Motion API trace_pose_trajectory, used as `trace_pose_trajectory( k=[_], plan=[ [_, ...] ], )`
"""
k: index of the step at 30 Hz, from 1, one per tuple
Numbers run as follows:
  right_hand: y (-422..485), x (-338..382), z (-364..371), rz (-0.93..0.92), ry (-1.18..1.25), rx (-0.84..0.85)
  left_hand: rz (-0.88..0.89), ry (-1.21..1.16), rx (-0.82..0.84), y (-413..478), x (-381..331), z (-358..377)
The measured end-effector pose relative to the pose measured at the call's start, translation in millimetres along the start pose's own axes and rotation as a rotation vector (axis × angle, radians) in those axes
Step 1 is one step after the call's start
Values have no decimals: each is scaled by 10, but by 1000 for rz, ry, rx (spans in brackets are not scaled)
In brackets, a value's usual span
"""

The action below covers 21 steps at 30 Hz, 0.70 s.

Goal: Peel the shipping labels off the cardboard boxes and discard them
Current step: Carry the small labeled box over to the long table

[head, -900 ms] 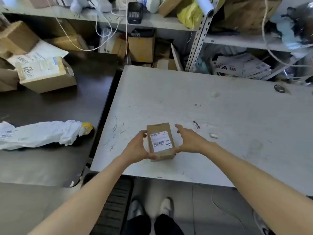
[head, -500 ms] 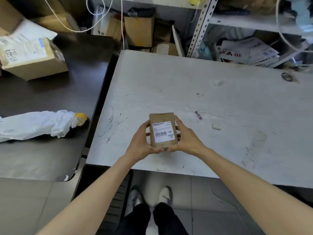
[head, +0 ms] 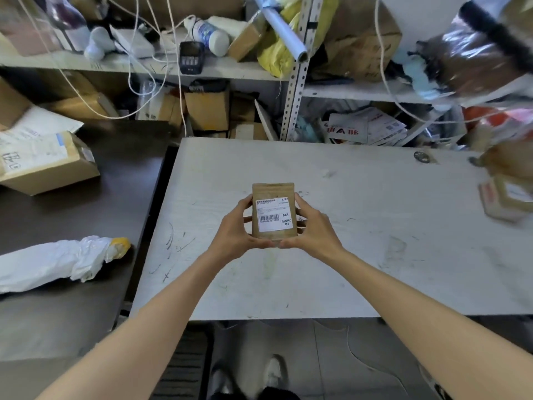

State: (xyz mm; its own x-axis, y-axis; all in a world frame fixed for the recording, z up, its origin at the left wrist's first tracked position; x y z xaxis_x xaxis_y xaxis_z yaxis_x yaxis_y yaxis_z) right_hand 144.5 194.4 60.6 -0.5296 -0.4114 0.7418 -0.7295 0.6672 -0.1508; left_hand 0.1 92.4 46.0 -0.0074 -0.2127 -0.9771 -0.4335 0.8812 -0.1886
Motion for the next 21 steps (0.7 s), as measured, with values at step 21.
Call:
trace_pose_trajectory(
  k=[21],
  plan=[
    [7, -1, -1146, 65, -67, -334, 178, 153, 190, 697, -1061, 695]
  ],
)
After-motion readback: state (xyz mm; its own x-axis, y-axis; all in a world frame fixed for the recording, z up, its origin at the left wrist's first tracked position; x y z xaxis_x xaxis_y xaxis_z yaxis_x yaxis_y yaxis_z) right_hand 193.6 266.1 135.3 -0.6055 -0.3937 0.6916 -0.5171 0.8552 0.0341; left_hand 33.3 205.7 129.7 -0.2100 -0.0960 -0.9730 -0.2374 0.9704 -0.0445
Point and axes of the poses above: each hand's wrist, its own y-axis towards the middle knuckle, its own z-axis out of the palm, x = y × z, the point moved 4 cm from there along y, towards the middle knuckle, and after that the axes turned 15 degrees about -y, right-handed, at the moved point
